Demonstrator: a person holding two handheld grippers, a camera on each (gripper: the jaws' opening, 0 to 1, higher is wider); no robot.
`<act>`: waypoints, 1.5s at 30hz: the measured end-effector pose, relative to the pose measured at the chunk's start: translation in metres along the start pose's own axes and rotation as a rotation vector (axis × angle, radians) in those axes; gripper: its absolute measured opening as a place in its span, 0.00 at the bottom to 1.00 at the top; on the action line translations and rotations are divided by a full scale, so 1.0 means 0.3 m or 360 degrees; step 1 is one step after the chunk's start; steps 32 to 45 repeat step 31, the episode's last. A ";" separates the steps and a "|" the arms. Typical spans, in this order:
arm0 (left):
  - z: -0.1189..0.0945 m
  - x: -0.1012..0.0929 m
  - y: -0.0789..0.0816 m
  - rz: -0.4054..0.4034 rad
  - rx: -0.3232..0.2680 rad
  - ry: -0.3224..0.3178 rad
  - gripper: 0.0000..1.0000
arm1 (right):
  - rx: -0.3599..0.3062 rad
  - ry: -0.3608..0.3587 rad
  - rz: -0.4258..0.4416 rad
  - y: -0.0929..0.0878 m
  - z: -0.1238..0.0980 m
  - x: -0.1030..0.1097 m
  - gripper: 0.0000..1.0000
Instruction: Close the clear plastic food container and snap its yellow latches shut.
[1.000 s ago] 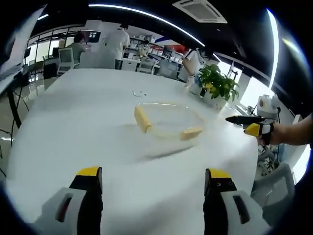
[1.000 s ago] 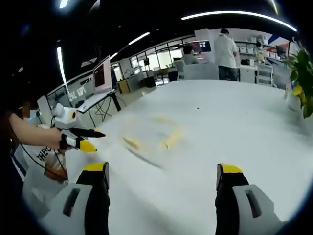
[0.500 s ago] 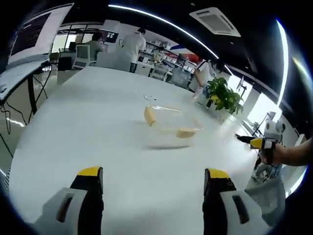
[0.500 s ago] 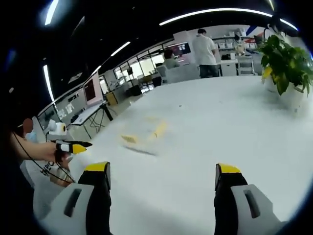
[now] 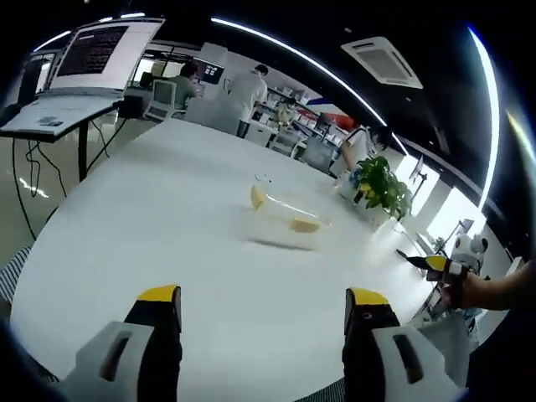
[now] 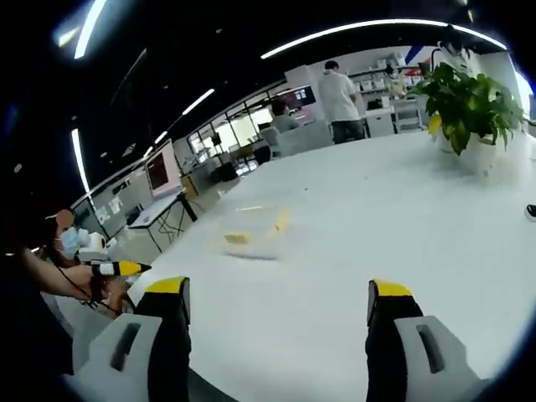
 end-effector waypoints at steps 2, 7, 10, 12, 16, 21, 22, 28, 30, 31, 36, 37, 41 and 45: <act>-0.025 -0.023 -0.012 0.0008 -0.0035 -0.0005 0.77 | 0.0002 0.0013 -0.0006 -0.008 -0.003 0.016 0.86; -0.048 -0.067 -0.031 -0.0001 -0.0108 -0.0023 0.78 | -0.0096 0.0064 -0.0025 0.006 -0.013 0.038 0.88; -0.051 -0.093 -0.044 0.0014 -0.0118 -0.0028 0.78 | -0.0164 0.0059 -0.0008 0.006 -0.027 0.031 0.90; -0.063 -0.112 -0.053 0.0040 -0.0148 -0.0050 0.78 | -0.0196 0.0057 0.0002 0.000 -0.035 0.033 0.90; -0.070 -0.121 -0.083 0.0109 -0.0135 -0.0061 0.75 | -0.0248 0.0040 0.0030 -0.009 -0.042 0.026 0.88; -0.065 -0.128 -0.074 0.0098 -0.0189 -0.0060 0.69 | -0.0235 -0.0019 -0.0032 -0.016 -0.035 0.030 0.78; -0.062 -0.125 -0.077 0.0155 -0.0202 -0.0037 0.68 | -0.0248 -0.0014 -0.0069 -0.014 -0.032 0.034 0.76; -0.043 -0.121 -0.104 0.0214 -0.0165 -0.0027 0.69 | -0.0170 0.0073 -0.0176 -0.039 -0.007 0.060 0.75; -0.043 -0.126 -0.104 0.0229 -0.0165 -0.0038 0.68 | -0.0144 0.0107 -0.0204 -0.045 0.003 0.075 0.75; -0.037 -0.123 -0.116 0.0256 -0.0135 -0.0038 0.68 | -0.0133 0.0108 -0.0215 -0.050 0.007 0.078 0.75; -0.037 -0.123 -0.116 0.0256 -0.0135 -0.0038 0.68 | -0.0133 0.0108 -0.0215 -0.050 0.007 0.078 0.75; -0.037 -0.123 -0.116 0.0256 -0.0135 -0.0038 0.68 | -0.0133 0.0108 -0.0215 -0.050 0.007 0.078 0.75; -0.037 -0.123 -0.116 0.0256 -0.0135 -0.0038 0.68 | -0.0133 0.0108 -0.0215 -0.050 0.007 0.078 0.75; -0.037 -0.123 -0.116 0.0256 -0.0135 -0.0038 0.68 | -0.0133 0.0108 -0.0215 -0.050 0.007 0.078 0.75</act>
Point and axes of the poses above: the point that each gripper's makers call its tool centre point, and the gripper's own axes: z roughly forward along the fingers, x roughly to its left, y roughly out of its top, the point moved 8 cm from there along -z, roughly backward along the fingers, and after that the axes turned 14 degrees about y, right-handed, at the moved point
